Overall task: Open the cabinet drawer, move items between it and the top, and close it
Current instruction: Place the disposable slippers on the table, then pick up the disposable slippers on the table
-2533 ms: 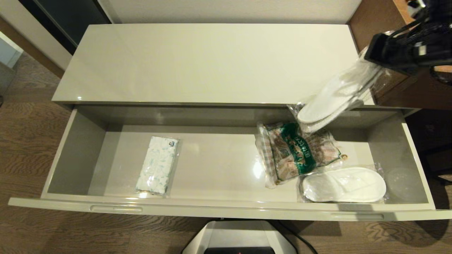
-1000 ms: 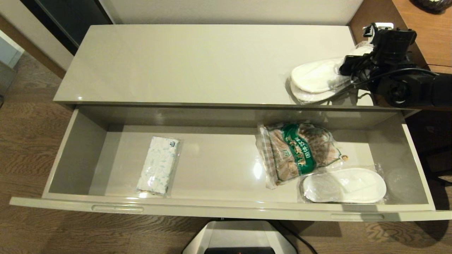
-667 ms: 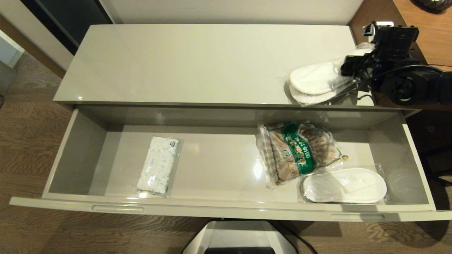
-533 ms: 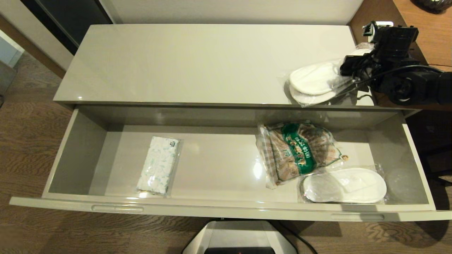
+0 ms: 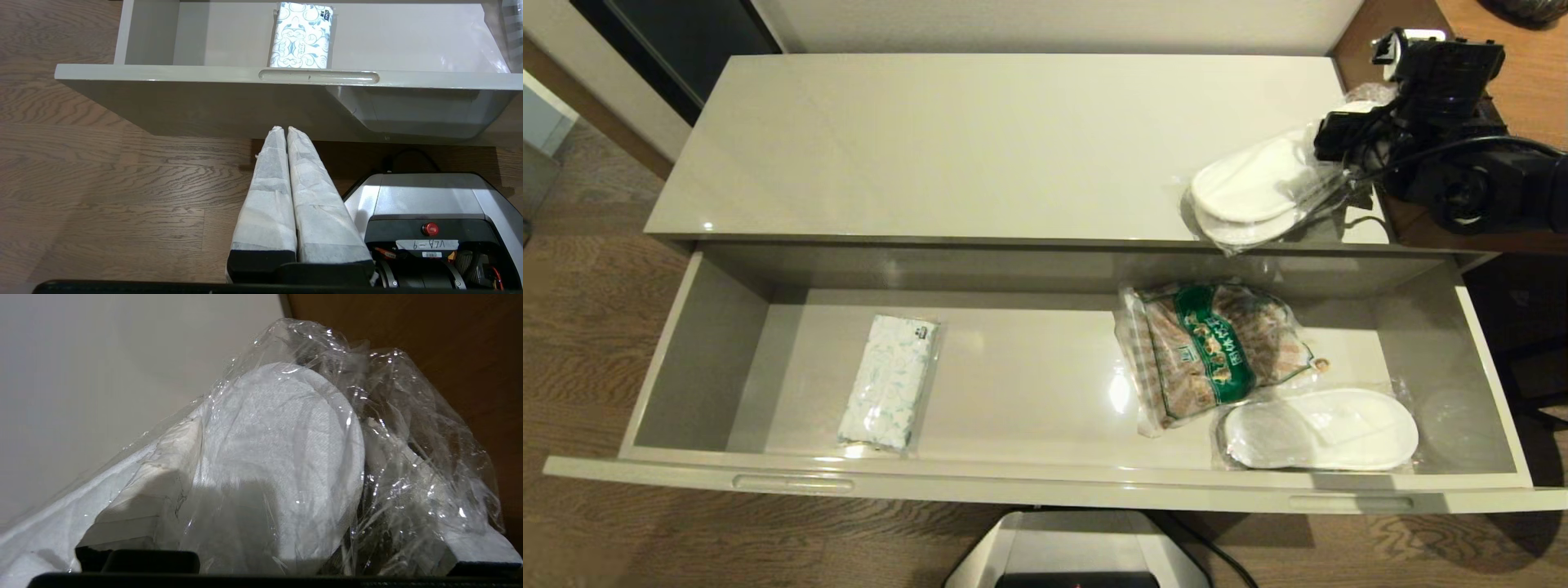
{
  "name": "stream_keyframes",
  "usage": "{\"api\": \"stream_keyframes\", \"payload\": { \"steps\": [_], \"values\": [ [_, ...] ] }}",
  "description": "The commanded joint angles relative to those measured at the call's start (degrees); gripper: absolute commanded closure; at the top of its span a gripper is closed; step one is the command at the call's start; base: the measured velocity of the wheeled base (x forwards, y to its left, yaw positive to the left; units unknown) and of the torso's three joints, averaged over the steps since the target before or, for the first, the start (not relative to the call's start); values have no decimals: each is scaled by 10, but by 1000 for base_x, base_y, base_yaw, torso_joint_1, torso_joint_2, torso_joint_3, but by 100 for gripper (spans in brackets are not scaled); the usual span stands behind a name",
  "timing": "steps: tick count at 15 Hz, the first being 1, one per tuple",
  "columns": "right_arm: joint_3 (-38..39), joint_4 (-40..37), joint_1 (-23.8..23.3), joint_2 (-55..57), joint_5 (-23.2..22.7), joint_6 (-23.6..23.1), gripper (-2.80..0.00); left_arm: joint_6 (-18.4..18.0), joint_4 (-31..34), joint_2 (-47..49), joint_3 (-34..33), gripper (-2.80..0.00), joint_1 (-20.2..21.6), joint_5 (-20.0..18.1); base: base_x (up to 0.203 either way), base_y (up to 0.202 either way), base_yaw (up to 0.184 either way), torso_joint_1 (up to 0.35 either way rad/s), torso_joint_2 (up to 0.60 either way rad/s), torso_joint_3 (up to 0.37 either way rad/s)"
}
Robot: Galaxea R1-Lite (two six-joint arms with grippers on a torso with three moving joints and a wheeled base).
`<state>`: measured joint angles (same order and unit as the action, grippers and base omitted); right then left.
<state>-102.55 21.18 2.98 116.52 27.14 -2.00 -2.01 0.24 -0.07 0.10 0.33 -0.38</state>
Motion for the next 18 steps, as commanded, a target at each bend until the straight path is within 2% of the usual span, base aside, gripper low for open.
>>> {"api": "stream_keyframes", "payload": {
  "steps": [1,5,9,12,13,15,18],
  "values": [
    [10,15,9,-26,6,0,-280,0,0,1,0,0,0,0,0,0,0,0,0,0],
    [42,37,30,-53,6,-2,-280,0,0,1,0,0,0,0,0,0,0,0,0,0],
    [83,24,54,-110,7,2,-280,0,0,1,0,0,0,0,0,0,0,0,0,0],
    [123,-71,79,-216,8,6,-280,0,0,1,0,0,0,0,0,0,0,0,0,0],
    [139,-126,82,-258,8,14,0,0,0,1,0,0,0,0,0,0,0,0,0,0],
    [165,-297,86,-349,8,43,0,0,0,1,0,0,0,0,0,0,0,0,0,0],
    [171,-566,87,-495,17,117,0,0,0,1,0,0,0,-1,0,0,0,0,0,0]
  ]
}}
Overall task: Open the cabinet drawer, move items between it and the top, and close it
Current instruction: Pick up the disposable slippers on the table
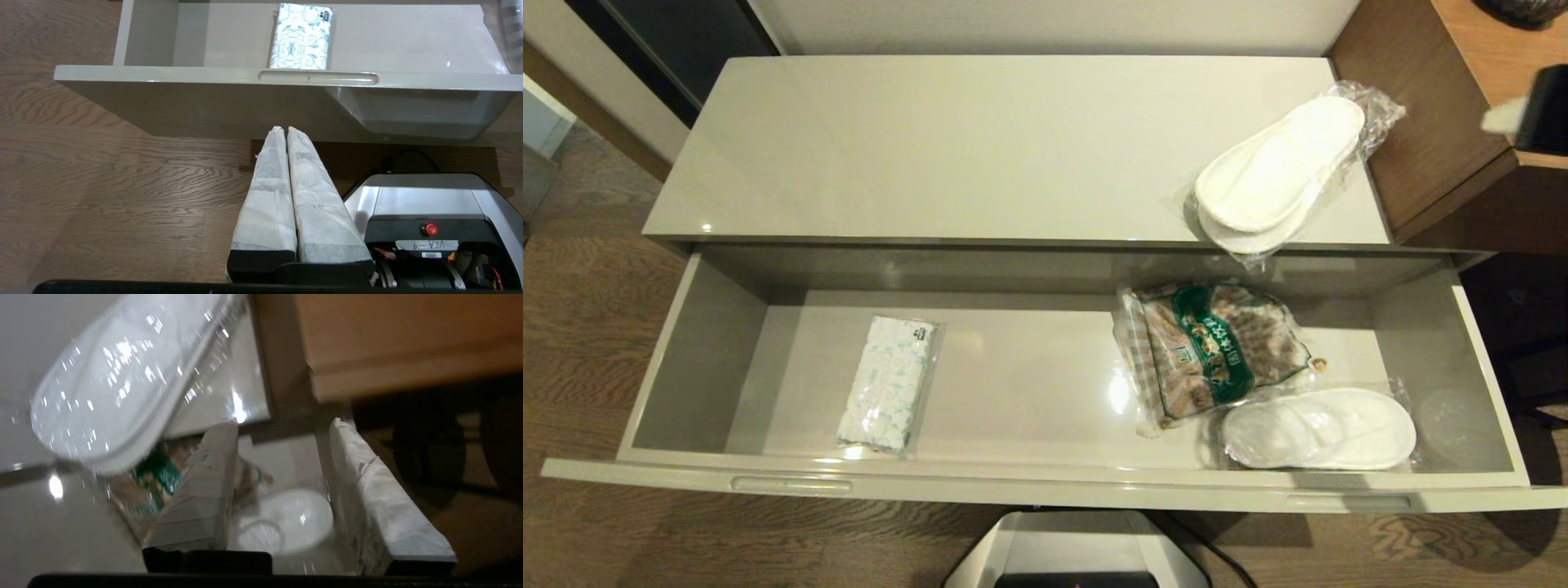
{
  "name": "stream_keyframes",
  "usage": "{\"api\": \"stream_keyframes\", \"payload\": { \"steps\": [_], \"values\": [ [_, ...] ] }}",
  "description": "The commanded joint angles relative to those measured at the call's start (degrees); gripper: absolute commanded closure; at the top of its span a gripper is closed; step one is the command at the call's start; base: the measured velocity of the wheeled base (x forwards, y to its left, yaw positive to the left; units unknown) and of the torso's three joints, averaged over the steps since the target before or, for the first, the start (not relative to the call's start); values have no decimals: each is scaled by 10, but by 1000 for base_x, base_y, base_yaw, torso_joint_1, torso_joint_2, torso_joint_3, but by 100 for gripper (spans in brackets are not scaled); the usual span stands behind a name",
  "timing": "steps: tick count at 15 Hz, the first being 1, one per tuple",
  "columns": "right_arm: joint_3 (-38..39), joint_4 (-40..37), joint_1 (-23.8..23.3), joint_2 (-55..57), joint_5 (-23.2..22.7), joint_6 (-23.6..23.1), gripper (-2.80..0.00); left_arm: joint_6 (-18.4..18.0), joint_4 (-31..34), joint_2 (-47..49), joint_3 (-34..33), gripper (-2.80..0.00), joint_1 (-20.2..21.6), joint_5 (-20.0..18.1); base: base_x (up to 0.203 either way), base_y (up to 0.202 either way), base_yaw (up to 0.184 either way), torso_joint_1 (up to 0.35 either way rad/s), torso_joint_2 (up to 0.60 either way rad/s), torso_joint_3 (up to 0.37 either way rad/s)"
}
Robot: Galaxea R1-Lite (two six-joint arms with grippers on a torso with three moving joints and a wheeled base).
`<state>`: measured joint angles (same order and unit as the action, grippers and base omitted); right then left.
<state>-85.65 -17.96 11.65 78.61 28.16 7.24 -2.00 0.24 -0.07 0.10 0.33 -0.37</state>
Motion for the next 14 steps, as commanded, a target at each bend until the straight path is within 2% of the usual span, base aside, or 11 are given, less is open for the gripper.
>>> {"api": "stream_keyframes", "payload": {
  "steps": [1,4,7,9,10,12,14],
  "values": [
    [-1,-261,-10,-164,25,45,0,0,0,1,0,0,0,0,0,0,0,0,0,0],
    [21,-431,-66,-296,55,105,0,0,0,1,0,0,0,0,0,0,0,0,0,0],
    [90,-516,-82,-444,50,125,0,0,0,1,0,0,0,0,0,0,0,0,0,0],
    [124,-571,-91,-509,18,115,0,0,0,1,0,0,0,0,0,0,0,0,0,0],
    [132,-593,-106,-522,-17,105,0,0,0,1,0,0,0,0,0,0,0,0,0,0],
    [142,-605,-133,-547,-80,73,0,0,0,1,0,0,0,0,0,0,0,0,0,0],
    [187,-597,-138,-596,-103,34,0,0,0,1,0,0,0,0,0,0,0,0,0,0]
  ]
}}
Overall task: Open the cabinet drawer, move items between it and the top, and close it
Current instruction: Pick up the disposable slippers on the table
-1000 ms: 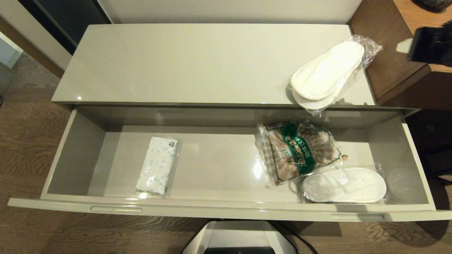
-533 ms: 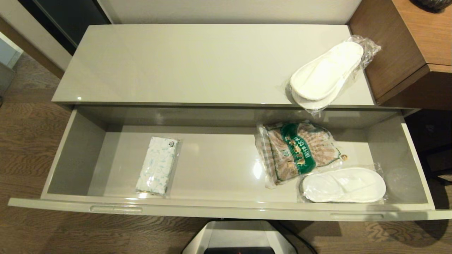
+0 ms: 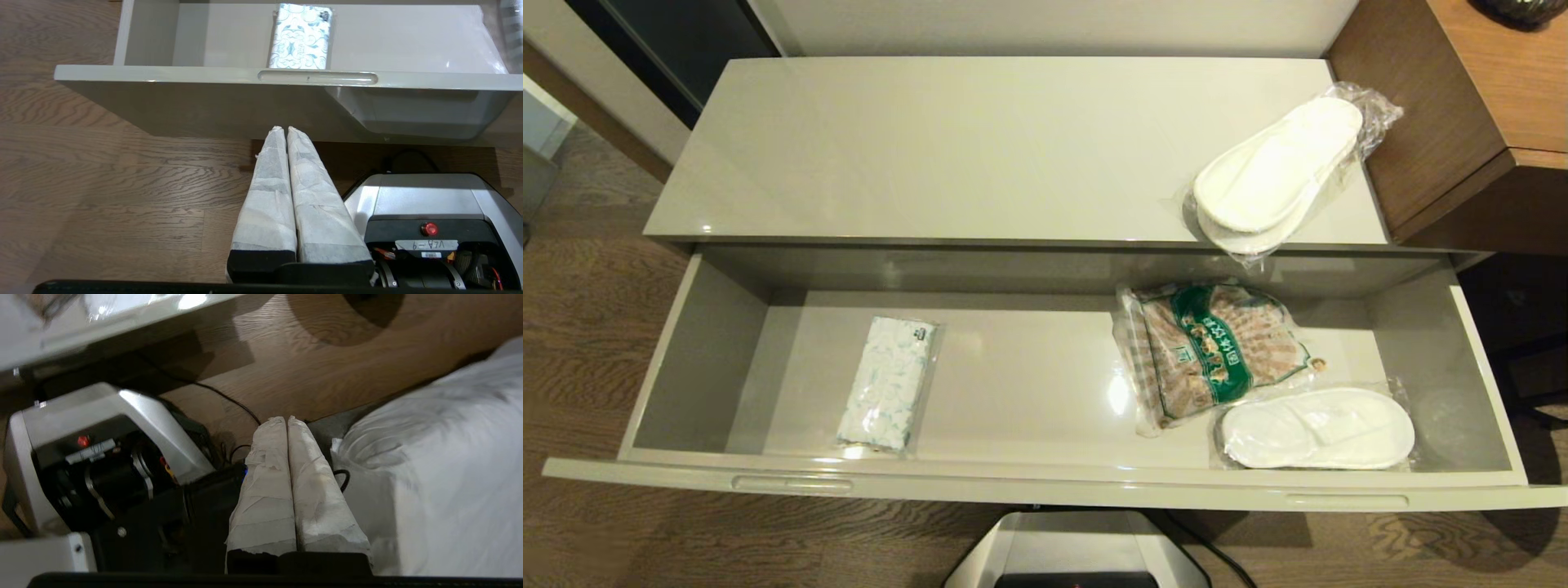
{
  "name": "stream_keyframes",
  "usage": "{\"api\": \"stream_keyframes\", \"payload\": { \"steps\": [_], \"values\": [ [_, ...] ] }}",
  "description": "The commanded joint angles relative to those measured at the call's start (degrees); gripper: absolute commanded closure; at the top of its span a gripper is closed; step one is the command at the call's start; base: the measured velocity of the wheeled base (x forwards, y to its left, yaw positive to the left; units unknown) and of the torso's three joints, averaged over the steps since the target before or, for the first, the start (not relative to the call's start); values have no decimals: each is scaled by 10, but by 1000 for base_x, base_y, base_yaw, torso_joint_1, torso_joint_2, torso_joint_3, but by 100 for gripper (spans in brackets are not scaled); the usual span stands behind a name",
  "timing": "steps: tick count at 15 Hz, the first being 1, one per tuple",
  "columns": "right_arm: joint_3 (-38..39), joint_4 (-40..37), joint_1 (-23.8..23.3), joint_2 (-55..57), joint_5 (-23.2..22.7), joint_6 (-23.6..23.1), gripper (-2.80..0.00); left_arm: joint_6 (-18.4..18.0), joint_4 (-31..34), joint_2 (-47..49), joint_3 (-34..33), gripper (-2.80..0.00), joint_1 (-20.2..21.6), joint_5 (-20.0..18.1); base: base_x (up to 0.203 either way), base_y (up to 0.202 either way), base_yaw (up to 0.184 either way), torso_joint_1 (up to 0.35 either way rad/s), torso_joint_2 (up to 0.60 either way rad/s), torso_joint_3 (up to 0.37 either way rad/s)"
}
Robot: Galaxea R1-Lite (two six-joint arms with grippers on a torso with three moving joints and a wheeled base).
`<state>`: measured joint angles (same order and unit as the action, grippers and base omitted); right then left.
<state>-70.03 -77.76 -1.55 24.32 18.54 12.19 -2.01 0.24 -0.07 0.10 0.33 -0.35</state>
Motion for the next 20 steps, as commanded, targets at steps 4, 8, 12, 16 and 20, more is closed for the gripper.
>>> {"api": "stream_keyframes", "payload": {
  "steps": [4,8,12,16,20],
  "values": [
    [234,164,8,-201,-25,-118,0,0,0,1,0,0,0,0,0,0,0,0,0,0],
    [393,466,15,-246,-38,-198,0,0,0,1,0,0,0,0,0,0,0,0,0,0],
    [662,855,16,-249,-149,-204,0,0,0,1,0,0,0,-1,0,0,0,0,0,0],
    [701,813,16,-250,-191,-179,0,0,0,1,0,0,0,0,0,0,0,0,0,0],
    [700,778,16,-250,-185,-146,0,0,0,1,0,0,0,-1,0,0,0,0,0,0]
  ]
}}
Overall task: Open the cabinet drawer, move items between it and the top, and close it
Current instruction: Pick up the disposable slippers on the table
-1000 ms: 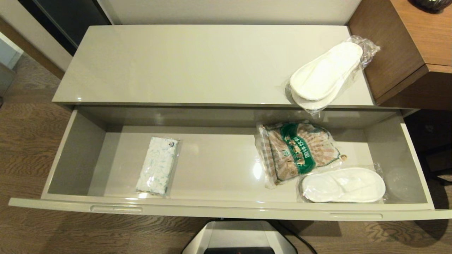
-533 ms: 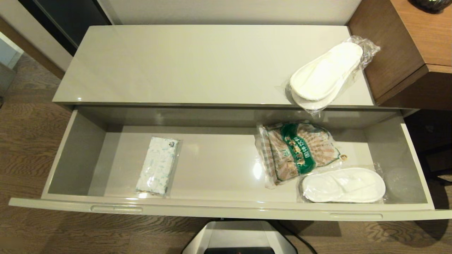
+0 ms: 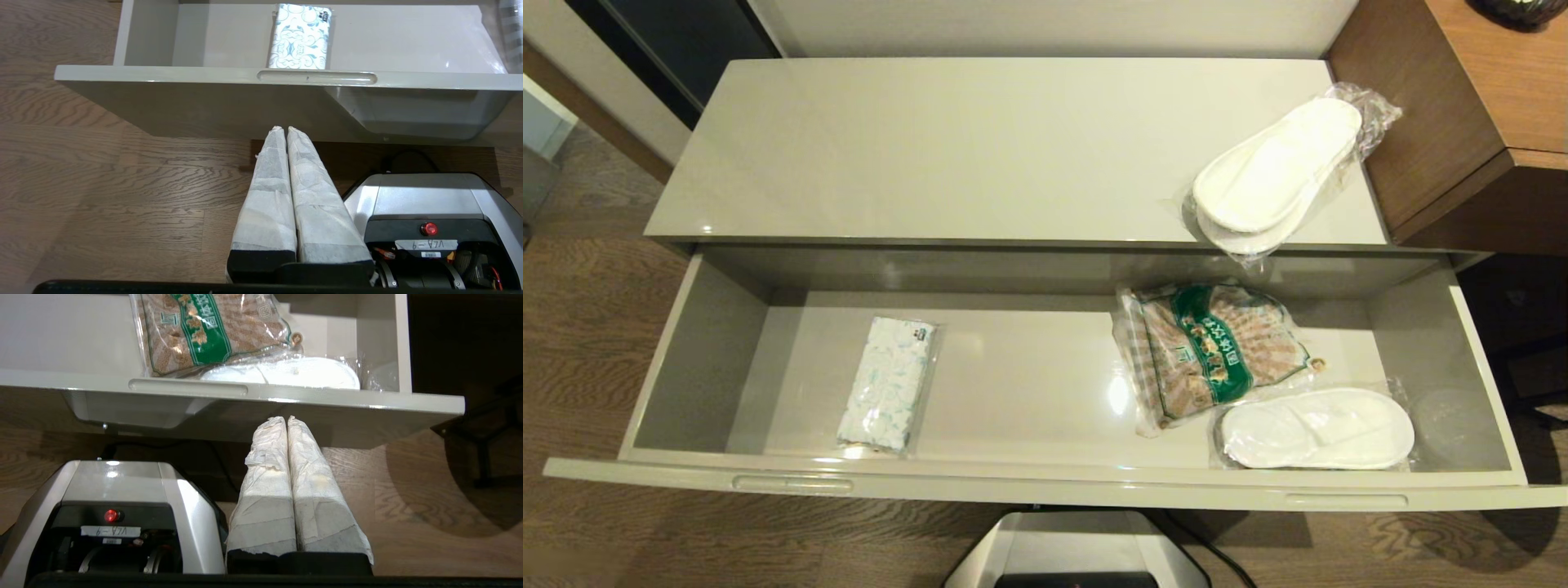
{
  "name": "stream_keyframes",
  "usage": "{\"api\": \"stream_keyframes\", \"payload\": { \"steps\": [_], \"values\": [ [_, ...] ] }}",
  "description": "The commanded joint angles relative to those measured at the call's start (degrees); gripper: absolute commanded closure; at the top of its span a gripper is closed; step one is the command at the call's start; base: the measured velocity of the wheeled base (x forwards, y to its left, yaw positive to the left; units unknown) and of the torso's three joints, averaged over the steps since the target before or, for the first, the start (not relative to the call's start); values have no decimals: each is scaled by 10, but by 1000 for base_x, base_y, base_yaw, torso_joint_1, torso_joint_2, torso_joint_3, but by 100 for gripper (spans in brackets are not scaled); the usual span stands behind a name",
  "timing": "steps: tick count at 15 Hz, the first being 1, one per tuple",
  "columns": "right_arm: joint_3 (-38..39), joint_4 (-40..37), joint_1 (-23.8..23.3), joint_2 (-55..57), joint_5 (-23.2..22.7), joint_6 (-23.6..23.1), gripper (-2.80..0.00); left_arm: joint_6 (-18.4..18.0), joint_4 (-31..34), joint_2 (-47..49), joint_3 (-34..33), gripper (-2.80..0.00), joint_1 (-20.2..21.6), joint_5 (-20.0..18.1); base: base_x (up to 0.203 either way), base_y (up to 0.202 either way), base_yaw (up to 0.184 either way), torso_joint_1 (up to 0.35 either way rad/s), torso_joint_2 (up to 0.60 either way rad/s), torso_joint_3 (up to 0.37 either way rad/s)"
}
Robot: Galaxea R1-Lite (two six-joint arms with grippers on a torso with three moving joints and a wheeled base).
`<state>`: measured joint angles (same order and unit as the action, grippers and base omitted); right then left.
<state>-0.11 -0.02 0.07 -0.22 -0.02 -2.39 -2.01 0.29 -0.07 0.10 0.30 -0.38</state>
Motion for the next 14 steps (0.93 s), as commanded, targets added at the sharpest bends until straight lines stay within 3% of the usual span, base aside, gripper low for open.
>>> {"api": "stream_keyframes", "payload": {
  "steps": [1,14],
  "values": [
    [2,4,0,-5,0,0,0,0,0,1,0,0,0,0,0,0,0,0,0,0],
    [3,3,0,-5,0,2,0,0,0,1,0,0,0,0,0,0,0,0,0,0]
  ]
}}
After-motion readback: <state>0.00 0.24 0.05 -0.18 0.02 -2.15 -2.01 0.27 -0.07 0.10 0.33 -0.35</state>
